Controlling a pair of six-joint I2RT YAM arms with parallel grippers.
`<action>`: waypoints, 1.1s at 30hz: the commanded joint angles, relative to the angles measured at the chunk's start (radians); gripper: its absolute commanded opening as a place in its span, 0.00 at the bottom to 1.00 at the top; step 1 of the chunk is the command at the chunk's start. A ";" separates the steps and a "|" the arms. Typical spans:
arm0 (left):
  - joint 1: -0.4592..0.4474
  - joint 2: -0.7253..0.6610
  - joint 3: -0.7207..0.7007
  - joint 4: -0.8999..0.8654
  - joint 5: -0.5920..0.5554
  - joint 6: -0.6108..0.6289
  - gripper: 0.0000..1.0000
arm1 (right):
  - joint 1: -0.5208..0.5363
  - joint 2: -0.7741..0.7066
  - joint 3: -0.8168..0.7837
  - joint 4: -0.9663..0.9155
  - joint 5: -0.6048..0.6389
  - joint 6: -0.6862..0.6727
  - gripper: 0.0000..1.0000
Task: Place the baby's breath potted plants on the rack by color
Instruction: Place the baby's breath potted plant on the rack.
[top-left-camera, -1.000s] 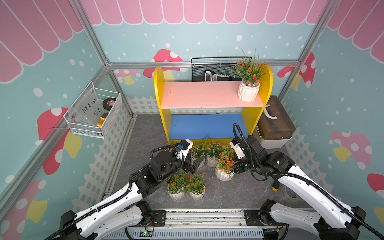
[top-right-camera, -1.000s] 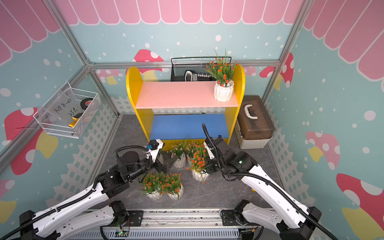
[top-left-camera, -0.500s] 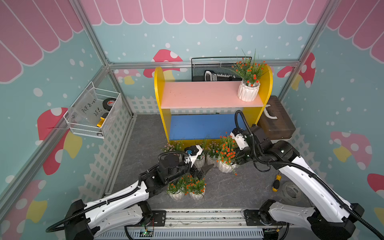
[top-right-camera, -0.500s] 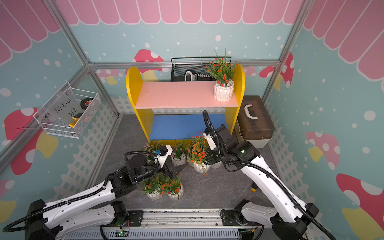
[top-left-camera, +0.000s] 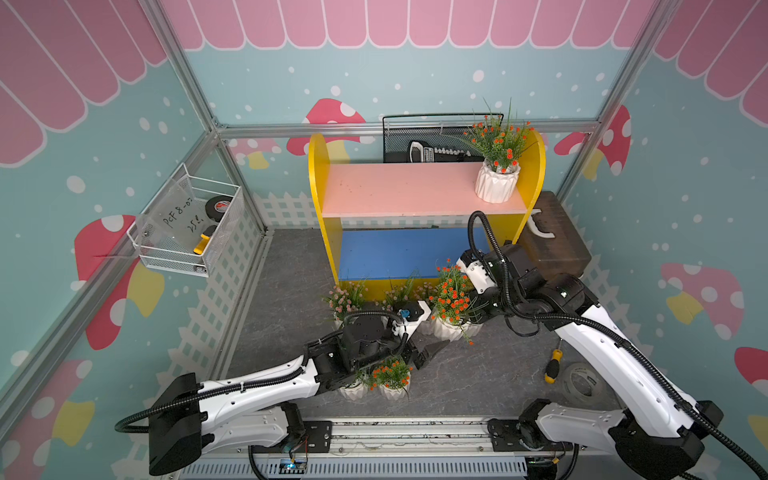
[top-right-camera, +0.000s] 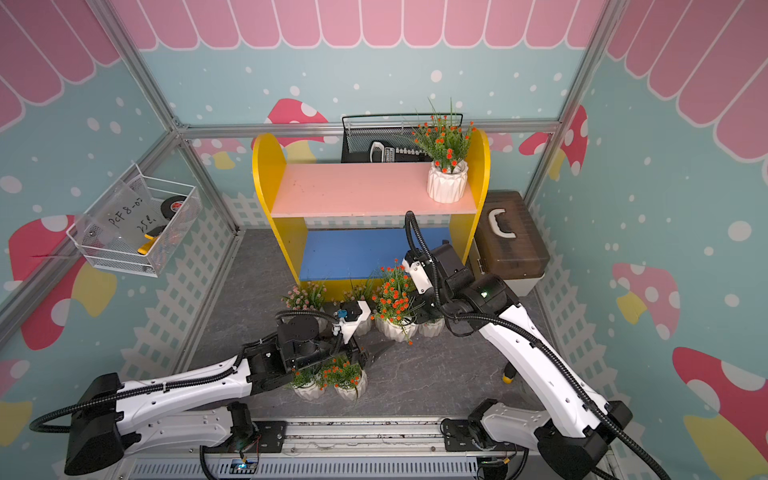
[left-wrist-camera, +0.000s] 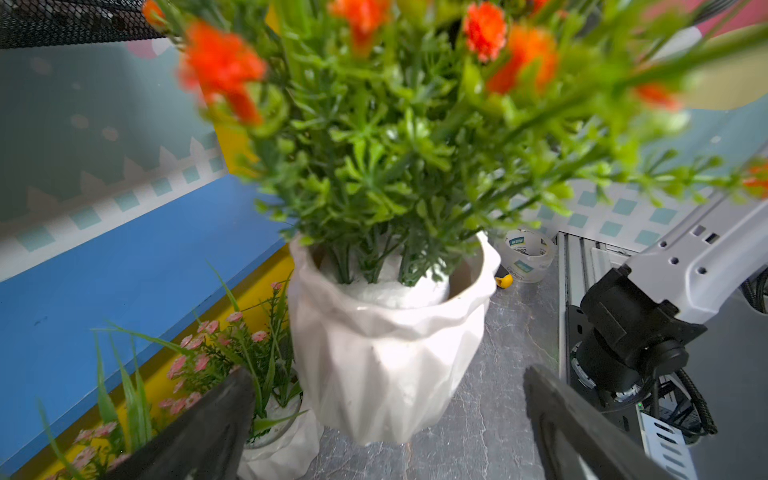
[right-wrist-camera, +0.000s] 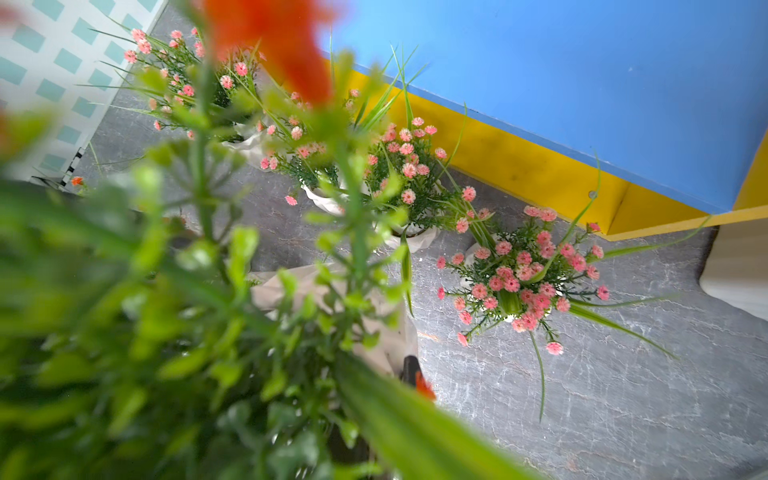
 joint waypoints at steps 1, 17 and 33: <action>-0.023 0.036 0.055 0.063 -0.050 0.037 0.99 | -0.006 0.000 0.042 0.037 -0.046 -0.020 0.00; -0.041 0.185 0.173 -0.008 -0.107 0.018 0.99 | -0.009 0.002 0.039 0.077 -0.079 -0.018 0.00; -0.040 0.193 0.161 -0.003 -0.155 0.010 0.81 | -0.015 -0.021 -0.006 0.115 -0.108 -0.003 0.00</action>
